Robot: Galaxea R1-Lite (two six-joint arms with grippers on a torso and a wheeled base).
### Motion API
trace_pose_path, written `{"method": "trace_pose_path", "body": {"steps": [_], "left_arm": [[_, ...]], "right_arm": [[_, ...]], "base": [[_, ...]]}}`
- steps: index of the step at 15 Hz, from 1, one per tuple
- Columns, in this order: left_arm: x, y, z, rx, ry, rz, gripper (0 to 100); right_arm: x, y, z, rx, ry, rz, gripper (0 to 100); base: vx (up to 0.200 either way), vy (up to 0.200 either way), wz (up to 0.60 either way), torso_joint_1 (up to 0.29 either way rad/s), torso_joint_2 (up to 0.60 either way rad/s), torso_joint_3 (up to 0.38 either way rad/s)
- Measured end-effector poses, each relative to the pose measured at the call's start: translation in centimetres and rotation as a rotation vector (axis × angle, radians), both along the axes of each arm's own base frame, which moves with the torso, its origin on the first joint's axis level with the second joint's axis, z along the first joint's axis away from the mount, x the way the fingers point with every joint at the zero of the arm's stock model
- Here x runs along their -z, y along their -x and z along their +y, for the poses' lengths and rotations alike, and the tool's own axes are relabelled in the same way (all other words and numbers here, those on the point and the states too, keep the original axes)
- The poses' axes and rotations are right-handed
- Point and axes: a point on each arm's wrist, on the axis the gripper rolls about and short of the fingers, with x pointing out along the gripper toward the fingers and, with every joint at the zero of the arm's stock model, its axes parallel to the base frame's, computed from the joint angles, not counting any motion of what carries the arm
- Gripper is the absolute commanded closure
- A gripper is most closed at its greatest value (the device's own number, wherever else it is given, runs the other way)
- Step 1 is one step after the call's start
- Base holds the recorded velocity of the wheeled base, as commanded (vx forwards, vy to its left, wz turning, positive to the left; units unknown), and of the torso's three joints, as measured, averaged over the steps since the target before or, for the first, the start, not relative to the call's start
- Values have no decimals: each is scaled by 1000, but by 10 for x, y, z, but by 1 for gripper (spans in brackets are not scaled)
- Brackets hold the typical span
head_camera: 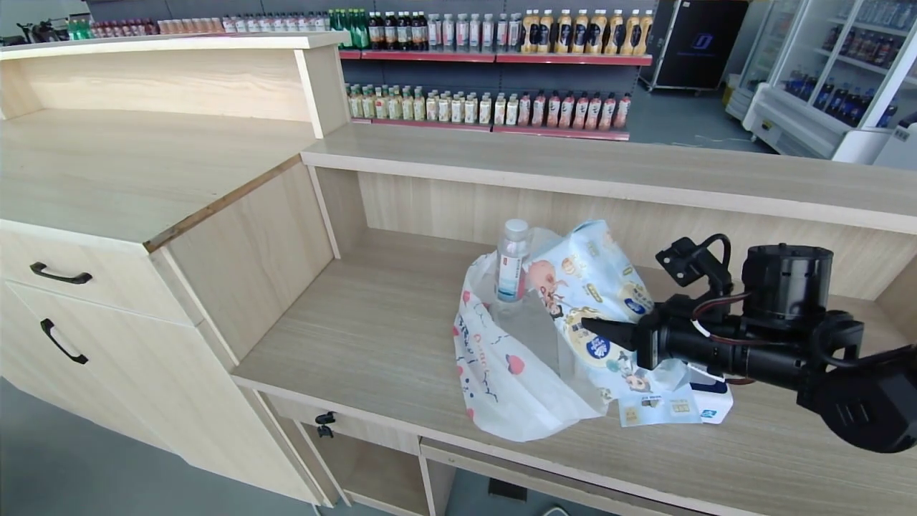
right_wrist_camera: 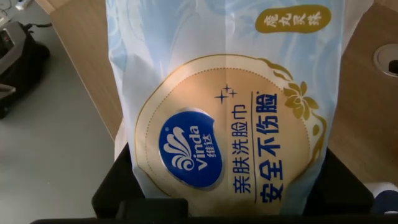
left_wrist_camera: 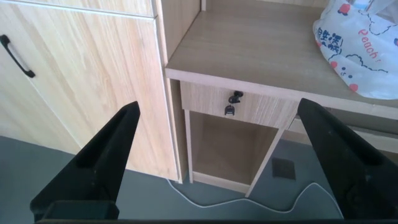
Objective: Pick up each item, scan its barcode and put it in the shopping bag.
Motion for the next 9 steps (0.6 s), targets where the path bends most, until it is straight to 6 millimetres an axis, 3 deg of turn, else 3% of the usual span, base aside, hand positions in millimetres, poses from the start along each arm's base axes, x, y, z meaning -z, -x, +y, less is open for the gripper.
{"method": "trace_pose_path", "body": {"steps": [5, 9], "left_arm": [[0, 0, 0, 0, 0, 0, 0], [0, 0, 0, 0, 0, 0, 0]], "right_arm": [[21, -14, 16, -12, -28, 95, 100], [23, -32, 42, 20, -44, 90, 100]], "base": [[0, 0, 0, 0, 0, 0], [0, 0, 0, 0, 0, 0]]}}
